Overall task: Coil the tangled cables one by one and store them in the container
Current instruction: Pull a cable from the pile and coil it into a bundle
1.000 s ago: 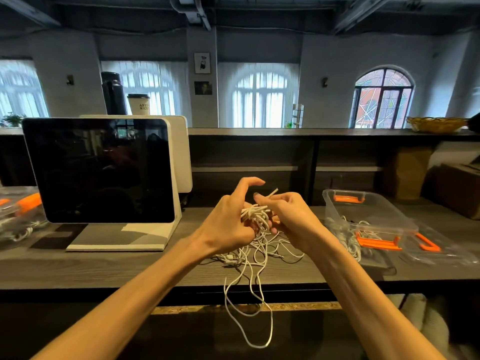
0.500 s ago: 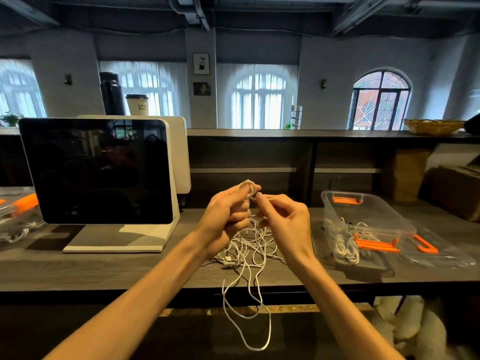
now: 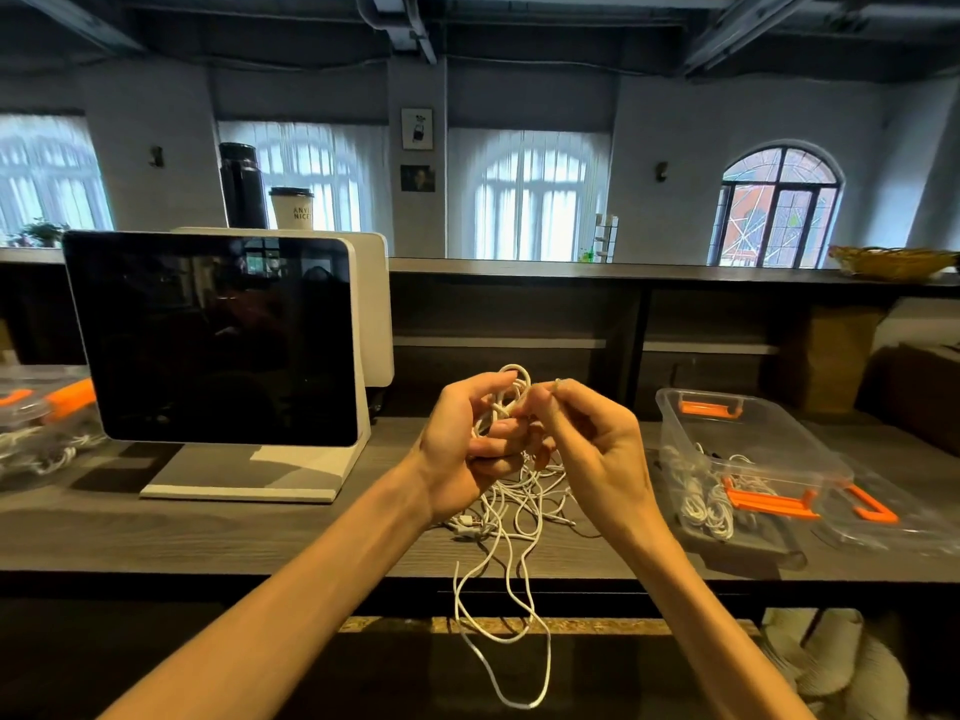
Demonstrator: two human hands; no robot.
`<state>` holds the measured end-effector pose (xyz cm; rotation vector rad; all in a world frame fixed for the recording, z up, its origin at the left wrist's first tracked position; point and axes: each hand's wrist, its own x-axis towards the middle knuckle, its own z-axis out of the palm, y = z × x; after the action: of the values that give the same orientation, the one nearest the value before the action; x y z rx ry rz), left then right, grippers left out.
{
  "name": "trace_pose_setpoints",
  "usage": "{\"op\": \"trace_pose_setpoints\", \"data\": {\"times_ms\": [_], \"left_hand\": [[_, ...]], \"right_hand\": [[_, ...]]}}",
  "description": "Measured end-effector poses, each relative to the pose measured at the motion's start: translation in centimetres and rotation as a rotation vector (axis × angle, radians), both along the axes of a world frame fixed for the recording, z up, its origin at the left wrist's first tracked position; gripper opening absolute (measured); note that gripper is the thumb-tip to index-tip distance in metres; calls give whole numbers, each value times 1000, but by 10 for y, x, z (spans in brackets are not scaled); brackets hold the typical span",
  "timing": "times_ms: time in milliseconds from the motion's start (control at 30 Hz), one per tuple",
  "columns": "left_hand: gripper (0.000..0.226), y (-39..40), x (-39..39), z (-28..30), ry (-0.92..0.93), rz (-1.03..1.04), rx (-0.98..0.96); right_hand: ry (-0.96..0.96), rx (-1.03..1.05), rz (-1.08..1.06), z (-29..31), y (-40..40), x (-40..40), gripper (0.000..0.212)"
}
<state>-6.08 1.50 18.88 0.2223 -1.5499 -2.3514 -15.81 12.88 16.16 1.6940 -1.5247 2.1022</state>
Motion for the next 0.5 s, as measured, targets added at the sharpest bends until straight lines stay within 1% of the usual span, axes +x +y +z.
{"op": "trace_pose_setpoints", "data": {"times_ms": [67, 200, 333, 433, 500], "left_hand": [[37, 2, -1, 1, 3, 3, 15], [35, 4, -2, 2, -21, 48, -22], [44, 2, -4, 6, -15, 23, -7], [39, -3, -3, 8, -1, 15, 7], [37, -4, -3, 9, 11, -8, 15]], "right_hand": [[-40, 7, 37, 5, 1, 0, 23], [63, 41, -7, 5, -1, -6, 24], [78, 99, -15, 4, 1, -11, 26], [156, 164, -24, 4, 2, -10, 31], [152, 152, -29, 5, 3, -8, 29]]}}
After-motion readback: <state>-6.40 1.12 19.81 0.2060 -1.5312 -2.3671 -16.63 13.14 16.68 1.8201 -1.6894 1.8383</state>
